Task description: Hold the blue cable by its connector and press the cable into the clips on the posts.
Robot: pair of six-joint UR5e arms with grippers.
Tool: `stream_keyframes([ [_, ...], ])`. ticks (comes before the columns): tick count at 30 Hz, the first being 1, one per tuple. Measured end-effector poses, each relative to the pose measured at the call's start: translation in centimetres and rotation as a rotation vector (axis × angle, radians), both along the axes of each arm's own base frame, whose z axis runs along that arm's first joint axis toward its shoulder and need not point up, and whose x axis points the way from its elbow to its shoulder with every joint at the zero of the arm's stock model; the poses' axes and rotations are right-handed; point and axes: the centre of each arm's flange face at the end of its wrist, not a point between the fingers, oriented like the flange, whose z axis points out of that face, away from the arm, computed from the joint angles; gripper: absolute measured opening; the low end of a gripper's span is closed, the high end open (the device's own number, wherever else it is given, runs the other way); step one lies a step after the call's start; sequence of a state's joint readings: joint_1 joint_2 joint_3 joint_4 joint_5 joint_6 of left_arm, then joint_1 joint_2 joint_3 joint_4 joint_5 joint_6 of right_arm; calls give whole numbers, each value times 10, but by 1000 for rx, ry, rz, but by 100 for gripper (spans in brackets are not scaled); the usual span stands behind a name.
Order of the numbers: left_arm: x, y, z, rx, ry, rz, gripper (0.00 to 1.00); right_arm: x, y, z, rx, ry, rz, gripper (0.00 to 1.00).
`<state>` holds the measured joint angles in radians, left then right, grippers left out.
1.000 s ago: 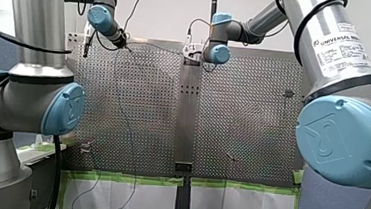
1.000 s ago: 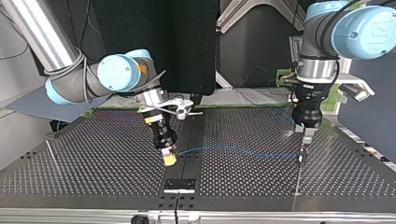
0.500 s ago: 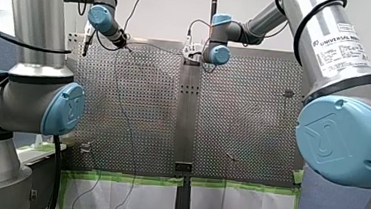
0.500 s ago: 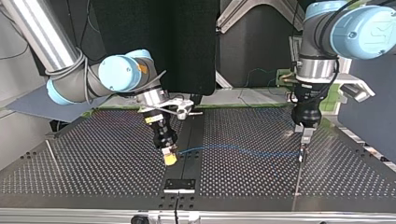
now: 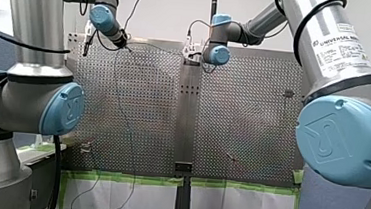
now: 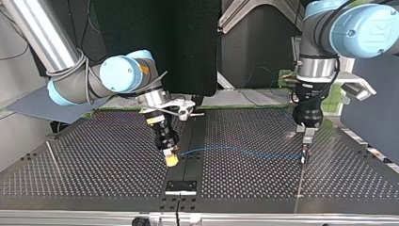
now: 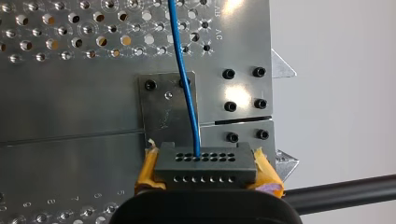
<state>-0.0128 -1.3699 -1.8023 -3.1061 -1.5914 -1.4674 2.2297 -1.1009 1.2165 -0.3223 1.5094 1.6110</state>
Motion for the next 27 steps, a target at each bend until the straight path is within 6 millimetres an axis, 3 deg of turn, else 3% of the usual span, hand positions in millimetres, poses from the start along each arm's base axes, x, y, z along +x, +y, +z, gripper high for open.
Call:
stream_keyframes([
  [12,4,-14,8,16,-6,-103,99,0,0,-1,0,0,0,0],
  [19,16,-21,14,15,-9,-138,99,0,-1,-2,1,1,0,0],
  [27,33,-32,7,5,2,-154,99,1,-1,-3,2,2,0,0],
])
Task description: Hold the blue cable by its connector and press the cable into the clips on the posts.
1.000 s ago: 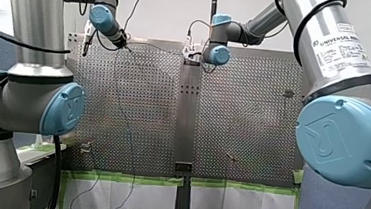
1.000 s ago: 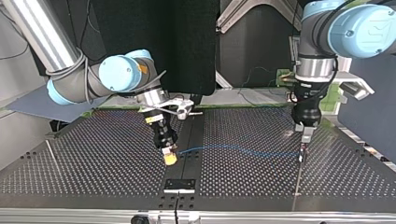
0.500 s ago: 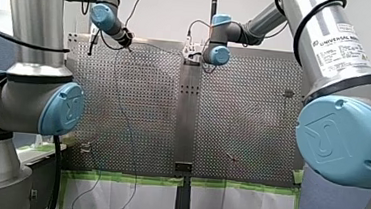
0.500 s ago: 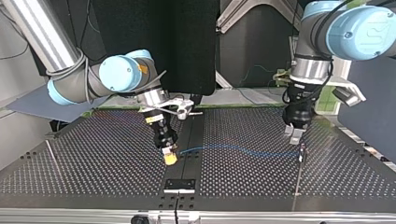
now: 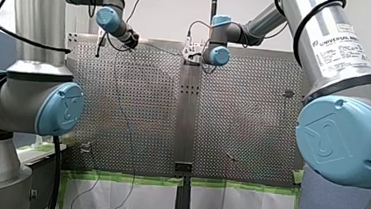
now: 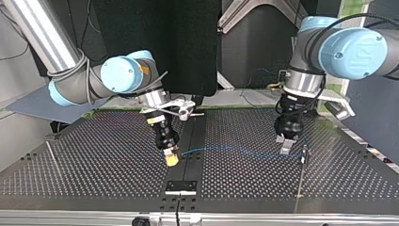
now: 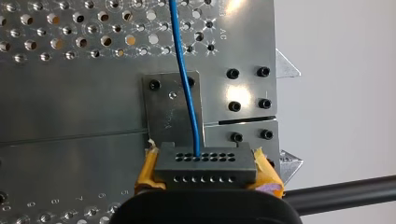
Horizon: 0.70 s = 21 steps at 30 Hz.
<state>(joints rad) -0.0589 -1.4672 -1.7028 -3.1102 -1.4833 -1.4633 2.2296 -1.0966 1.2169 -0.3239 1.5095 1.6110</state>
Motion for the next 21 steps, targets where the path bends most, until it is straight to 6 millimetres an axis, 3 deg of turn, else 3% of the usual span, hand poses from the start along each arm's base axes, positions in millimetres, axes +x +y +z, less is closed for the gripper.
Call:
stream_keyframes([
  [13,41,-17,-1,-60,-39,35,99,0,0,-1,1,1,0,0],
  [21,51,-20,-6,-75,-59,82,99,0,0,-1,2,2,0,0],
])
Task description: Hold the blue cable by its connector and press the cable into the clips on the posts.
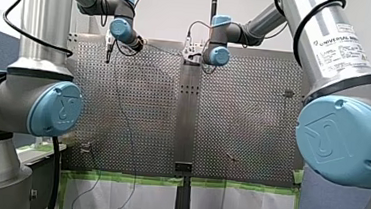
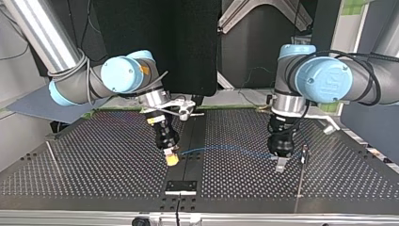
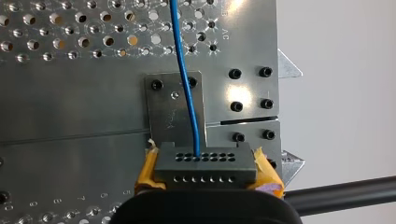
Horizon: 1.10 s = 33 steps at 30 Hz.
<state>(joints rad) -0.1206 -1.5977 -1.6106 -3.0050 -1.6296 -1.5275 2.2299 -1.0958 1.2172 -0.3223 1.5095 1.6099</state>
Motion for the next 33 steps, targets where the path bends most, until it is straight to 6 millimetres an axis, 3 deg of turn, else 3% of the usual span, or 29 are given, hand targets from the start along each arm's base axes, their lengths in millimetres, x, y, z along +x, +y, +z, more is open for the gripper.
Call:
stream_keyframes([
  [18,3,3,2,-24,-21,32,99,1,1,0,-1,2,1,0],
  [19,3,3,2,-29,-24,34,85,1,1,-1,0,2,1,0],
  [20,3,3,2,-32,-25,35,52,1,1,-1,0,2,1,0],
  [21,3,3,2,-34,-26,36,52,1,1,-1,0,3,1,0],
  [23,3,3,2,-33,-29,45,8,1,1,-1,0,3,1,0],
  [24,3,3,2,-30,-31,50,8,1,1,-1,1,3,1,0],
  [25,3,3,3,-24,-32,57,0,1,1,-1,1,4,1,0],
  [33,3,-3,4,-3,-51,43,0,1,1,-1,1,5,1,0],
])
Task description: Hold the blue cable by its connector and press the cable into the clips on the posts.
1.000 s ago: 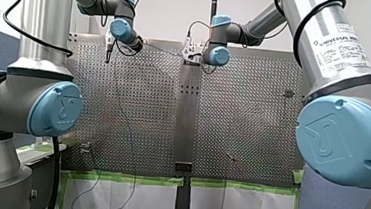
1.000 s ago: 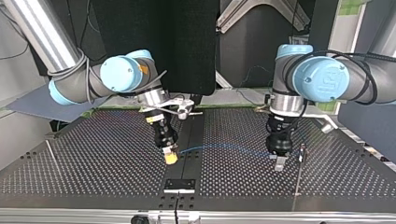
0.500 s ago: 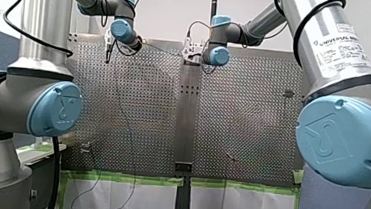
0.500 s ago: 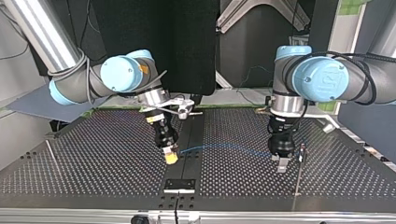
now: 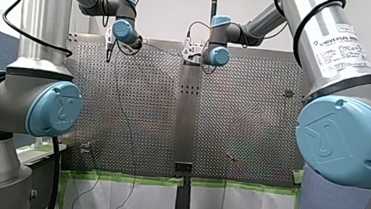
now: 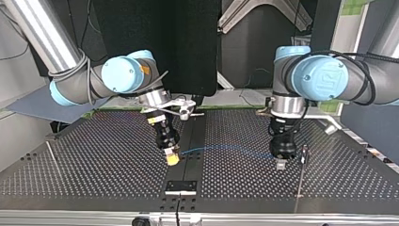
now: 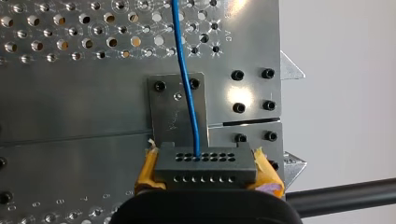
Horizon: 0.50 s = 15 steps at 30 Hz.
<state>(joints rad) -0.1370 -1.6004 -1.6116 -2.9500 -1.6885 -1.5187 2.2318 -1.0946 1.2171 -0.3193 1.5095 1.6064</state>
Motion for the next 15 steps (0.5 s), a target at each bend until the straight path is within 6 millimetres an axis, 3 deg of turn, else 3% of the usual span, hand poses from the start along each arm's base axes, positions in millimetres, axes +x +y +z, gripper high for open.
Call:
stream_keyframes([
  [8,0,-3,0,-14,-5,-6,0,-1,1,-6,8,8,-3,0],
  [15,-5,-11,-14,-12,-5,-18,0,-7,6,-32,48,36,-22,0],
])
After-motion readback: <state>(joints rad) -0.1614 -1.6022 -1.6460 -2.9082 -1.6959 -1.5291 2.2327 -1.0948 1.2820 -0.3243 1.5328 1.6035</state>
